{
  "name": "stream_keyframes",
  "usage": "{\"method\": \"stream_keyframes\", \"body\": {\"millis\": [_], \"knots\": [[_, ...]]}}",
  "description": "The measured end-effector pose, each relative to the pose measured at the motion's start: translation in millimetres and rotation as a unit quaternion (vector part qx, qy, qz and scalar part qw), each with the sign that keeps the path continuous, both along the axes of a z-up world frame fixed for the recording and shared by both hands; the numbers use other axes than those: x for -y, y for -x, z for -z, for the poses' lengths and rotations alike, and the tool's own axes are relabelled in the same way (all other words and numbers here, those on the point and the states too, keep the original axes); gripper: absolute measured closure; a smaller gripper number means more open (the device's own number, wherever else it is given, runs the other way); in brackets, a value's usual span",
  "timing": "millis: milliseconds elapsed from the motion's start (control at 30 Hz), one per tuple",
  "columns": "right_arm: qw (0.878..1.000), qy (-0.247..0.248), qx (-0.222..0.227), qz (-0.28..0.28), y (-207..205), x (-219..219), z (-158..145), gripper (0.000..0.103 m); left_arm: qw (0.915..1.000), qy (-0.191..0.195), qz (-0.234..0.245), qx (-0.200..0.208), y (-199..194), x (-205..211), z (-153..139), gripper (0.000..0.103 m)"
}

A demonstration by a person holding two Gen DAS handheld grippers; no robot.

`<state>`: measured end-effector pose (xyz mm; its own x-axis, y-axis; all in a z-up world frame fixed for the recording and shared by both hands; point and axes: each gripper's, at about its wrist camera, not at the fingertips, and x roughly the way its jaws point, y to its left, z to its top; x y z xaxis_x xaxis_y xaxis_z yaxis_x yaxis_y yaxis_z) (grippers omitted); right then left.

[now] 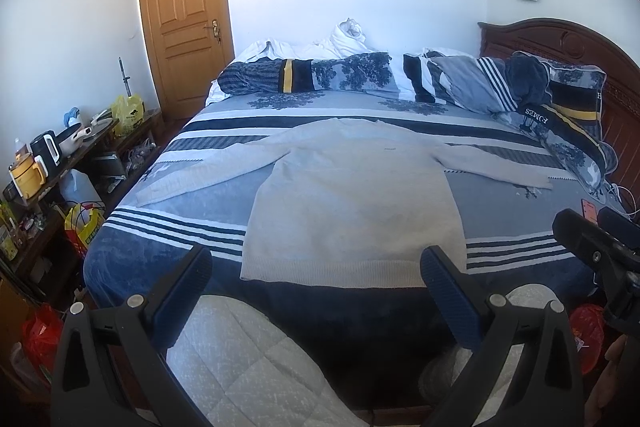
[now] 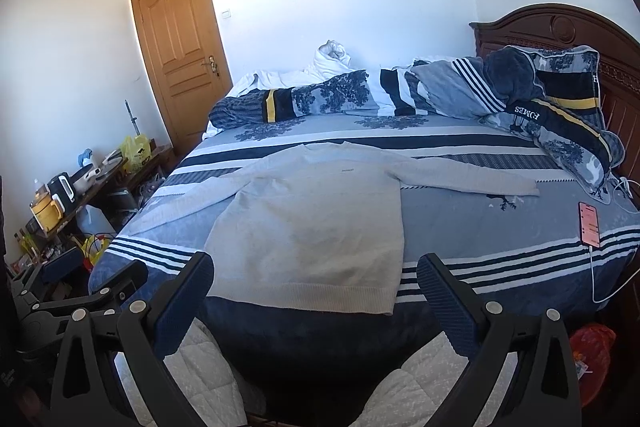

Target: Fold small clothes

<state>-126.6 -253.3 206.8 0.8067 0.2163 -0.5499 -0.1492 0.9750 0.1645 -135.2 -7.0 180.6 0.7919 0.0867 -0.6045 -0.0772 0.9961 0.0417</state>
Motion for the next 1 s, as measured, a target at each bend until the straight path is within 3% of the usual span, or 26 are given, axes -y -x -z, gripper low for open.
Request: {"method": "stream_keyframes", "body": {"millis": [367,667,1000], "knots": [[1.0,0.0,0.004,-0.003,2,0,-1,0.0,1.0,0.0,-0.001,0.0,0,-1,-1,0.0],[0.997,0.068,0.039,-0.014,8,-19,-7,0.0,1.0,-0.001,-0.004,-0.002,1,-6,8,0.0],[0.996,-0.018,0.052,-0.067,-8,-16,-14,0.0,0.9994,0.003,-0.028,-0.02,-25,-22,15,0.0]]}}
